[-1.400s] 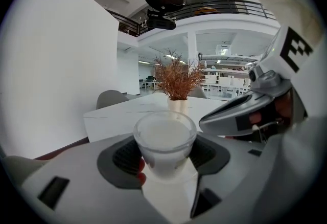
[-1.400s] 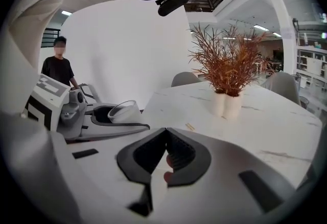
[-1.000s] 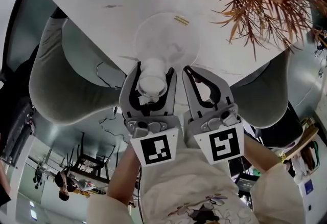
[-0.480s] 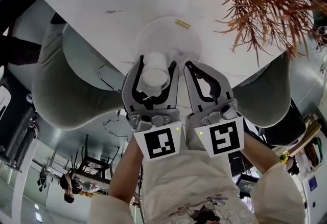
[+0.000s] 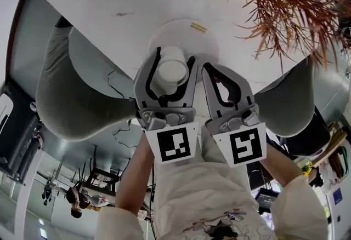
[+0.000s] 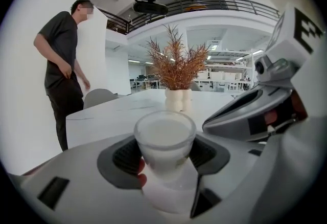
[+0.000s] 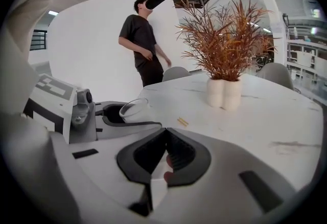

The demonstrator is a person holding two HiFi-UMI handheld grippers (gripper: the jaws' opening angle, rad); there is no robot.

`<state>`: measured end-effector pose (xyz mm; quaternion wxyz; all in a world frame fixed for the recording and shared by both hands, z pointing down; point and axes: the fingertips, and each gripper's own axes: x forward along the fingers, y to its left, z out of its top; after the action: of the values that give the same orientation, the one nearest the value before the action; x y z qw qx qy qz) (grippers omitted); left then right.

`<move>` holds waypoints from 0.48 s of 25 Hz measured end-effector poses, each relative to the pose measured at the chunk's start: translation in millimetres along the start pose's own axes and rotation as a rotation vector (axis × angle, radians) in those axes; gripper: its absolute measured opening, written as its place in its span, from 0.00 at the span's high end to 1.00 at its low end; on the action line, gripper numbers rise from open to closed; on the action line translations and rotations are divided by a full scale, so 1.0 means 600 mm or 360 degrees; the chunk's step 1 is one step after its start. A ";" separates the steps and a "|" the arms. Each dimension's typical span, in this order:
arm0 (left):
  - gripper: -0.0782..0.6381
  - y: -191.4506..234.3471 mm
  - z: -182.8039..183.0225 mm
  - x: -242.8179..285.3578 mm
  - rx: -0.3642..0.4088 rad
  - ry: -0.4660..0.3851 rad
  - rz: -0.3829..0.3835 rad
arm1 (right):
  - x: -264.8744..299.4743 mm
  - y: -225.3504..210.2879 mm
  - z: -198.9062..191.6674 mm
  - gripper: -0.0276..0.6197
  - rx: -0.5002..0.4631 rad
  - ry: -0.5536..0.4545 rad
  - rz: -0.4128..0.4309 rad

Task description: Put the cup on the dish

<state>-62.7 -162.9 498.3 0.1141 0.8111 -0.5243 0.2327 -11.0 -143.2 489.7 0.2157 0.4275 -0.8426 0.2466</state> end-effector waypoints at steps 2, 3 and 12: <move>0.52 -0.003 0.001 0.003 0.0020 -0.0012 -0.0009 | -0.001 0.001 0.004 0.95 0.0002 -0.0012 -0.0004; 0.52 -0.003 0.002 0.003 0.0024 -0.0019 -0.0002 | -0.001 0.001 0.005 0.95 0.0004 -0.0016 -0.0005; 0.52 -0.002 0.007 0.007 0.0087 -0.0039 0.0012 | -0.009 -0.002 0.012 0.95 0.0007 -0.0035 -0.0016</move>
<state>-59.0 -167.7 496.9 0.0846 0.8148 -0.5220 0.2375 -8.1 -144.7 480.8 0.2066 0.4350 -0.8422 0.2427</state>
